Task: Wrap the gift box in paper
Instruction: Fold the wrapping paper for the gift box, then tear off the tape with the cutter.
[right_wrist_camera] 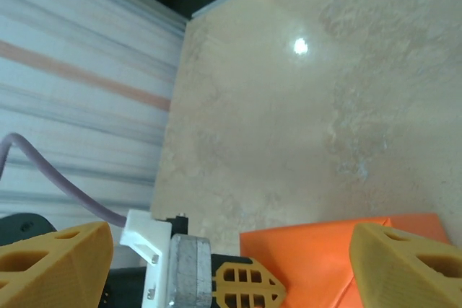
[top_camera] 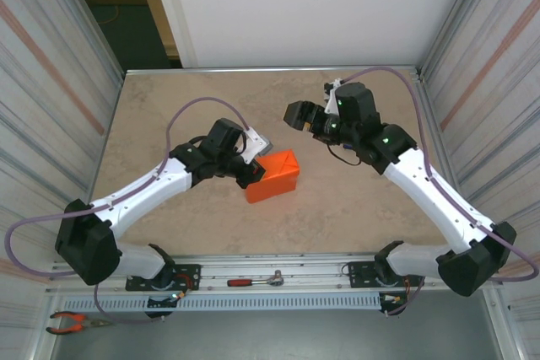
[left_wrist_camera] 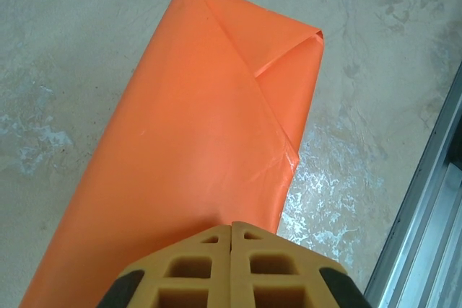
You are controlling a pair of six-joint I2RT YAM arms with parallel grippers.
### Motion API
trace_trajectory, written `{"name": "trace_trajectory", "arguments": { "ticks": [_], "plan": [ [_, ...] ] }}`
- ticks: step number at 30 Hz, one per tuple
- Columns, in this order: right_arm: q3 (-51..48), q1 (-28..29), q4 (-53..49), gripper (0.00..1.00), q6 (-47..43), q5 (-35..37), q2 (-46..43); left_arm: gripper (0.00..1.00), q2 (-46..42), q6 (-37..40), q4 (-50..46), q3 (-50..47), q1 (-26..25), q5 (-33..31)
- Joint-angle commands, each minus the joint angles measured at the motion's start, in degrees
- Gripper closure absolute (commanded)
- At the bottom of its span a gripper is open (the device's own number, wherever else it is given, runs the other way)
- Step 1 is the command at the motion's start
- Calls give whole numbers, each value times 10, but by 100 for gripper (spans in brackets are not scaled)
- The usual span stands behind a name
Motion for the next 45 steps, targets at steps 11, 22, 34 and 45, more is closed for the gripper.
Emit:
{"name": "trace_trajectory", "arguments": {
  "ticks": [11, 22, 34, 45],
  "plan": [
    [44, 39, -6, 11, 10, 87, -61, 100, -9, 33, -50, 2, 39, -22],
    [58, 59, 16, 12, -11, 93, -55, 100, 6, 32, -33, -7, 41, -12],
    [55, 61, 57, 17, 7, 39, -47, 100, -13, 34, -37, -24, 42, -24],
    [-87, -141, 75, 19, 16, 9, -108, 100, -13, 33, -25, -42, 43, -22]
  ]
}}
